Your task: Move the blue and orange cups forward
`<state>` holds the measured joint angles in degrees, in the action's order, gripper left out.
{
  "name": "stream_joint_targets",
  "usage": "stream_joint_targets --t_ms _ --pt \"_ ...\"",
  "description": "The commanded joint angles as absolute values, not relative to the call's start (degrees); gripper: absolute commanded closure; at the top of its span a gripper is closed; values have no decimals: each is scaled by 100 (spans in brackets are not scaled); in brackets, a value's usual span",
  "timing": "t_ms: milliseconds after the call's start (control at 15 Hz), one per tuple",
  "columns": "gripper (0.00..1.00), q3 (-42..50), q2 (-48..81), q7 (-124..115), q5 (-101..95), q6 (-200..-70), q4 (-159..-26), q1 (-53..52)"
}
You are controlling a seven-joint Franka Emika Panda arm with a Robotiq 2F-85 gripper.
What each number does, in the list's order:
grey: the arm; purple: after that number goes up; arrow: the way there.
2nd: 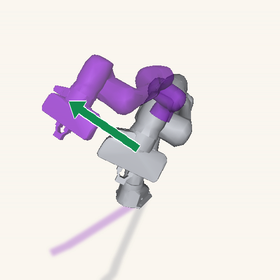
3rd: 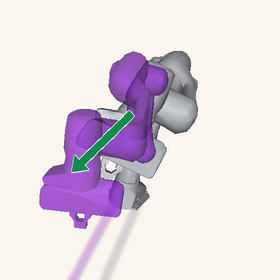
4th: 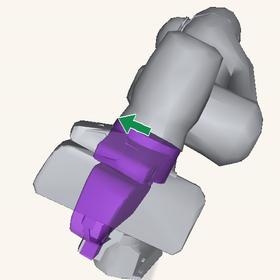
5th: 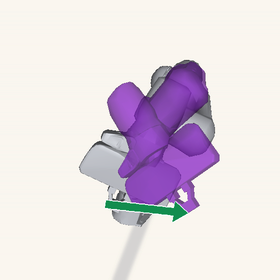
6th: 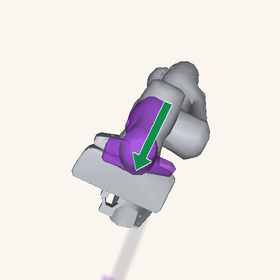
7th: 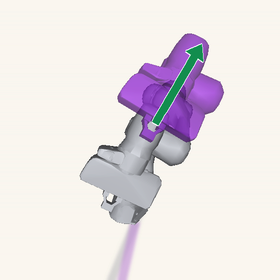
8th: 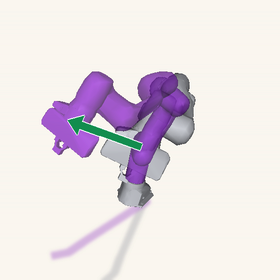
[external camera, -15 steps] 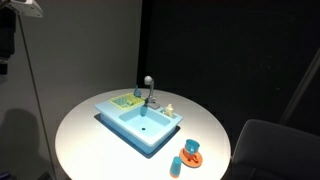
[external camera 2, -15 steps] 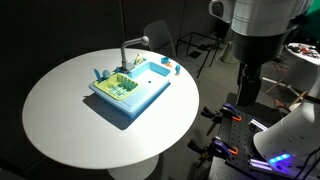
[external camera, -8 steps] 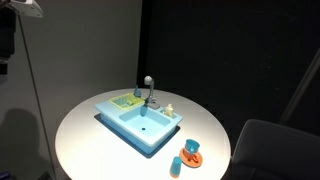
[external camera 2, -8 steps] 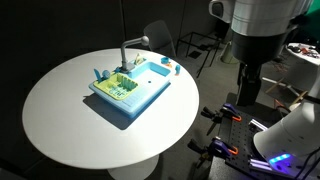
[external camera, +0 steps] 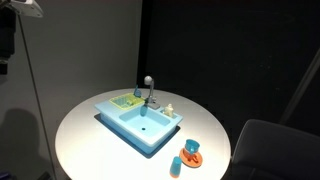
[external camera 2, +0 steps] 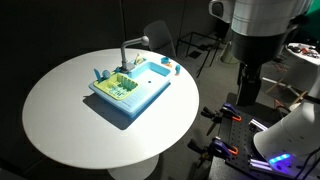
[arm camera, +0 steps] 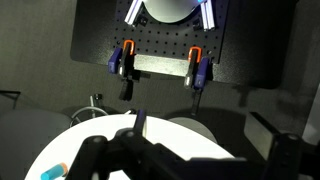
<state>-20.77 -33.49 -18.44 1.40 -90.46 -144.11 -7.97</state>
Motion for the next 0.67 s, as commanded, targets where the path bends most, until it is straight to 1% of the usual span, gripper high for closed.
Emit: stream_joint_targets --t_ms 0,200,600 --pt "0 -1961 -3318 -1907 89 -9036 -14401 -932" --pt "0 -1961 -3318 -1906 89 -9036 -14401 -932" --pt "0 -1549 -3248 -1640 -179 -9147 -14297 -751"
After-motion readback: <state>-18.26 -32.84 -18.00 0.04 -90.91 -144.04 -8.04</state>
